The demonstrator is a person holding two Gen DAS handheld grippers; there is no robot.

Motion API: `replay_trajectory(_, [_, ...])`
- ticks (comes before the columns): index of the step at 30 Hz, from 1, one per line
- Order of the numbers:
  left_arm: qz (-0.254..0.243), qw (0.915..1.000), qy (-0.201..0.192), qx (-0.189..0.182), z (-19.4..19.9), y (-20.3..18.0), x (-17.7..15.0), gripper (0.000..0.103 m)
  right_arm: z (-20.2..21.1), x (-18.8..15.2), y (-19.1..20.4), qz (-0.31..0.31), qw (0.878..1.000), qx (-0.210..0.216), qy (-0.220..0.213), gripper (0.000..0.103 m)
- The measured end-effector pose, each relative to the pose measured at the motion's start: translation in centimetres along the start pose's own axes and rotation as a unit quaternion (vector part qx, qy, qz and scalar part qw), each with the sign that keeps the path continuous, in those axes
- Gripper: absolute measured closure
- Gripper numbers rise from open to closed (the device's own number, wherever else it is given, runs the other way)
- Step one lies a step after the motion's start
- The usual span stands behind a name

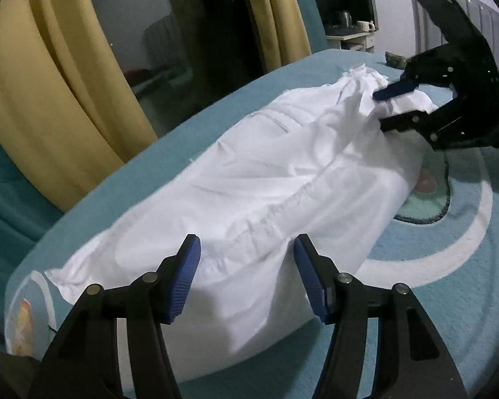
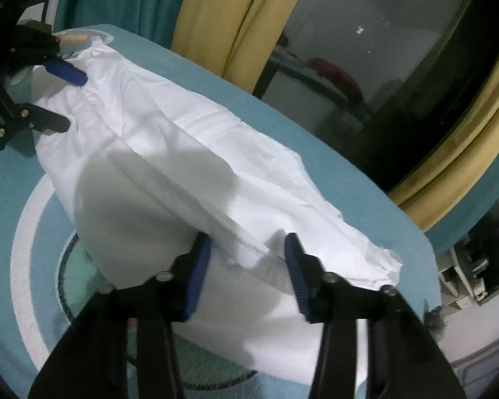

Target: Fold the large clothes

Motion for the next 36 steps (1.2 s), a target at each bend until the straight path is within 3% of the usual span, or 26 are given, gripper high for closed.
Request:
replay_trajectory(1, [-0.011, 0.9999, 0.003, 0.006, -0.2, -0.1, 0.1, 0.041, -0.1, 0.0, -0.2, -0.001, 1.000, -0.001, 0.000, 0.091])
replay_trajectory(5, [-0.027, 0.9996, 0.013, 0.001, -0.6, -0.8, 0.5, 0.043, 0.5, 1.0, -1.5, -0.016, 0.999, 0.008, -0.026, 0.100])
replay_trajectory(7, [-0.031, 0.9994, 0.010, -0.010, -0.5, -0.6, 0.7, 0.064, 1.1, 1.6, -2.0, -0.024, 0.999, 0.007, -0.041, 0.100])
replay_trajectory(8, [-0.030, 0.9994, 0.013, -0.014, -0.4, -0.5, 0.8, 0.082, 1.4, 2.0, -2.4, -0.027, 0.998, 0.007, -0.048, 0.100])
replay_trajectory(9, [-0.028, 0.9994, 0.016, -0.015, -0.4, -0.2, 1.1, 0.089, 1.6, 2.5, -2.7, -0.027, 0.998, 0.008, -0.052, 0.100])
replay_trajectory(12, [-0.028, 0.9994, 0.004, -0.021, -0.2, 0.5, 1.9, 0.100, 1.6, 3.8, -3.6, -0.027, 0.998, 0.006, -0.062, 0.100])
replay_trajectory(14, [-0.021, 0.9997, -0.006, -0.014, -0.1, 1.3, 2.5, 0.101, 1.7, 4.5, -4.1, -0.031, 0.997, 0.004, -0.067, 0.100])
replay_trajectory(24, [0.040, 0.9984, -0.040, 0.000, -1.8, 6.4, 6.3, 0.101, -1.1, 7.0, -7.0, -0.076, 0.994, -0.008, -0.072, 0.100])
replay_trajectory(27, [0.034, 0.9990, -0.028, 0.008, -4.3, 7.9, 7.9, 0.101, -3.4, 7.7, -8.1, -0.105, 0.993, 0.003, -0.061, 0.100])
replay_trajectory(30, [0.083, 0.9965, 0.010, -0.006, -8.5, 10.4, 8.2, 0.099, -6.6, 8.3, -8.8, -0.133, 0.991, 0.006, -0.031, 0.100])
replay_trajectory(31, [0.104, 0.9940, 0.031, -0.012, -9.8, 11.1, 8.0, 0.096, -7.5, 8.4, -8.9, -0.141, 0.990, 0.008, -0.019, 0.100])
replay_trajectory(33, [0.133, 0.9893, 0.056, -0.018, -10.9, 12.0, 7.6, 0.073, -9.5, 8.3, -8.7, -0.152, 0.988, 0.002, 0.010, 0.100])
replay_trajectory(36, [0.157, 0.9871, 0.019, -0.024, -8.8, 13.0, 7.1, 0.049, -11.6, 7.5, -8.0, -0.142, 0.988, -0.018, 0.050, 0.100])
Point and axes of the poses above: each gripper's, at about its wrist camera, not at the fingertips, and z roughly against the way its jaws point, y to its left, x to its top, the point moved 1 cm from there along -z, roughly the way its jaws point, and after that the axes turned 2 degrees about -x, right-handed, at the moved point
